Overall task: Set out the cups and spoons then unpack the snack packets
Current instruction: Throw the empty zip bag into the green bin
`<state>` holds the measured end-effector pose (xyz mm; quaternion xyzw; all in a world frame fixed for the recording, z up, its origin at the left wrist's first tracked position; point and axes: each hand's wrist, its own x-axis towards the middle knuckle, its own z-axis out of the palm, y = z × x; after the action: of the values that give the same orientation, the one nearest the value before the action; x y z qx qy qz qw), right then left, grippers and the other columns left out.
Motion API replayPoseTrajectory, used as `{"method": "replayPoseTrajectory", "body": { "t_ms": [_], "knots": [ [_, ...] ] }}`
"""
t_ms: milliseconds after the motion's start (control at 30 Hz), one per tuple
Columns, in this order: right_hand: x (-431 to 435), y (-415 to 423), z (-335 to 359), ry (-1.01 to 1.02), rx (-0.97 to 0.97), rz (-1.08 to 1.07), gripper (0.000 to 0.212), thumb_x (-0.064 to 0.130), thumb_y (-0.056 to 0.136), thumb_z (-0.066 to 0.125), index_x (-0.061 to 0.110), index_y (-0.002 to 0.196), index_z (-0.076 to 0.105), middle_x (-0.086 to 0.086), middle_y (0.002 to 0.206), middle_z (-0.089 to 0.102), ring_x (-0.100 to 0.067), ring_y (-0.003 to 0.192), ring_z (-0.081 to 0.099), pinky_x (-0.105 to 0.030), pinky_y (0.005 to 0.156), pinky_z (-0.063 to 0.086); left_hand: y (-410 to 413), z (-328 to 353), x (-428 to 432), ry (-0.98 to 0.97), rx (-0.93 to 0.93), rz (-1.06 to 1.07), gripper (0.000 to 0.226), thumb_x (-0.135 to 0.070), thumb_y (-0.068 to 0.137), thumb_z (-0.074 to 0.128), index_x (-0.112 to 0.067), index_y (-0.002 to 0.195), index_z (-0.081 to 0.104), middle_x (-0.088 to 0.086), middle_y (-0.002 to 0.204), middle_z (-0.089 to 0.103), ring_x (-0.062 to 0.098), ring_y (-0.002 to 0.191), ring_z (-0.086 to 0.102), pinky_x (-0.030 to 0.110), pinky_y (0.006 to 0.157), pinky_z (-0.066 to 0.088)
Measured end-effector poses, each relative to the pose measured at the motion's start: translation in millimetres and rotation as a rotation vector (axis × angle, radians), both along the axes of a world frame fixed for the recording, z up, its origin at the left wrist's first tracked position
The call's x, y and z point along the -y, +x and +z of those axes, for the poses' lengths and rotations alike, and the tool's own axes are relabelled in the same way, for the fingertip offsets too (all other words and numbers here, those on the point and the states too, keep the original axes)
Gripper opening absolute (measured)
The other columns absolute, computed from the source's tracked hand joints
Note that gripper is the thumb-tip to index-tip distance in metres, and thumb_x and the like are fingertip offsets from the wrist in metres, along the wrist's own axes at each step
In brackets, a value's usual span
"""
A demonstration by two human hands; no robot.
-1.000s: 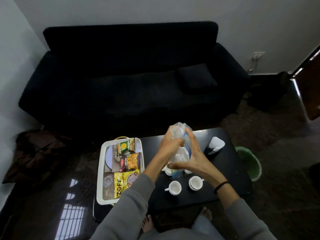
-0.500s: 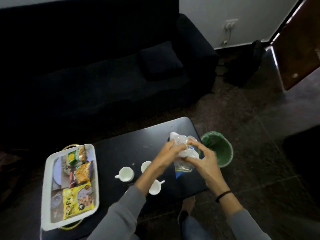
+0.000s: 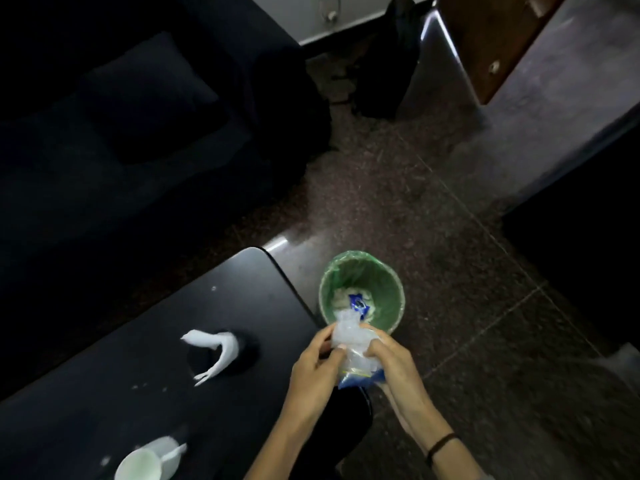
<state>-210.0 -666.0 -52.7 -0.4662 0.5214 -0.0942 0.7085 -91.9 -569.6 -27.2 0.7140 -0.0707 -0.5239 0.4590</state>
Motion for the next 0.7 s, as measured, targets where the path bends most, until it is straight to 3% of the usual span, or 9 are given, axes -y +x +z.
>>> {"method": "replayPoseTrajectory", "body": {
  "t_ms": [67,167,233,300,400,533,633,700],
  "knots": [
    [19,-1,-27,-0.005,-0.016,0.011,0.044,0.022,0.083,0.054,0.029,0.123,0.071,-0.002,0.11,0.079,-0.028,0.102,0.074,-0.034,0.08,0.061,3,-29,25,0.029,0.015,-0.033,0.041,-0.016,0.099,0.06,-0.037,0.134,0.062,-0.007,0.12,0.074,0.012,0.106,0.072,0.045,0.097,0.057],
    [50,2,-67,-0.107,-0.146,-0.046,0.042,0.017,0.083,0.055,0.028,0.12,0.072,-0.002,0.112,0.077,-0.024,0.102,0.072,-0.043,0.088,0.06,8,-63,58,0.057,0.034,-0.068,0.043,-0.019,0.091,0.061,-0.03,0.133,0.065,-0.001,0.118,0.075,0.019,0.109,0.071,0.049,0.098,0.056],
    [68,7,-91,-0.19,-0.244,-0.036,0.036,0.019,0.088,0.06,0.033,0.119,0.072,0.002,0.118,0.073,-0.013,0.1,0.069,-0.034,0.082,0.057,12,-84,77,0.085,0.048,-0.075,0.04,-0.016,0.091,0.06,-0.025,0.129,0.067,0.001,0.119,0.074,0.019,0.111,0.07,0.048,0.099,0.055],
    [85,15,-114,-0.218,-0.318,-0.03,0.034,0.025,0.088,0.066,0.036,0.12,0.071,0.003,0.124,0.069,-0.012,0.1,0.067,-0.026,0.078,0.049,17,-102,89,0.12,0.06,-0.068,0.038,-0.014,0.094,0.061,-0.02,0.131,0.066,0.003,0.121,0.071,0.019,0.113,0.068,0.046,0.101,0.054],
    [105,31,-148,-0.193,-0.432,-0.017,0.048,0.028,0.086,0.073,0.028,0.133,0.064,-0.002,0.138,0.061,-0.017,0.111,0.059,-0.028,0.086,0.046,24,-119,100,0.164,0.061,-0.071,0.038,-0.017,0.094,0.062,-0.017,0.131,0.067,0.001,0.117,0.07,0.015,0.109,0.068,0.043,0.098,0.057],
    [122,45,-176,-0.167,-0.487,0.022,0.071,0.031,0.084,0.08,0.017,0.147,0.051,-0.008,0.149,0.051,-0.024,0.128,0.053,-0.035,0.102,0.046,28,-133,107,0.162,0.033,-0.058,0.025,-0.014,0.095,0.062,-0.02,0.117,0.071,-0.002,0.108,0.071,0.007,0.093,0.071,0.035,0.088,0.062],
    [123,45,-183,-0.172,-0.543,0.052,0.065,0.034,0.082,0.081,0.014,0.138,0.057,-0.012,0.143,0.054,-0.03,0.128,0.054,-0.044,0.108,0.046,28,-136,106,0.159,0.037,-0.043,0.019,-0.012,0.095,0.061,-0.024,0.106,0.07,-0.003,0.101,0.072,-0.004,0.073,0.071,0.025,0.075,0.063],
    [120,44,-180,-0.186,-0.549,0.042,0.052,0.032,0.082,0.08,0.015,0.128,0.062,-0.012,0.135,0.058,-0.028,0.118,0.059,-0.038,0.098,0.05,27,-135,106,0.165,0.034,-0.033,0.021,-0.012,0.095,0.06,-0.019,0.112,0.071,0.0,0.107,0.072,-0.001,0.08,0.07,0.028,0.077,0.063]
  ]
}}
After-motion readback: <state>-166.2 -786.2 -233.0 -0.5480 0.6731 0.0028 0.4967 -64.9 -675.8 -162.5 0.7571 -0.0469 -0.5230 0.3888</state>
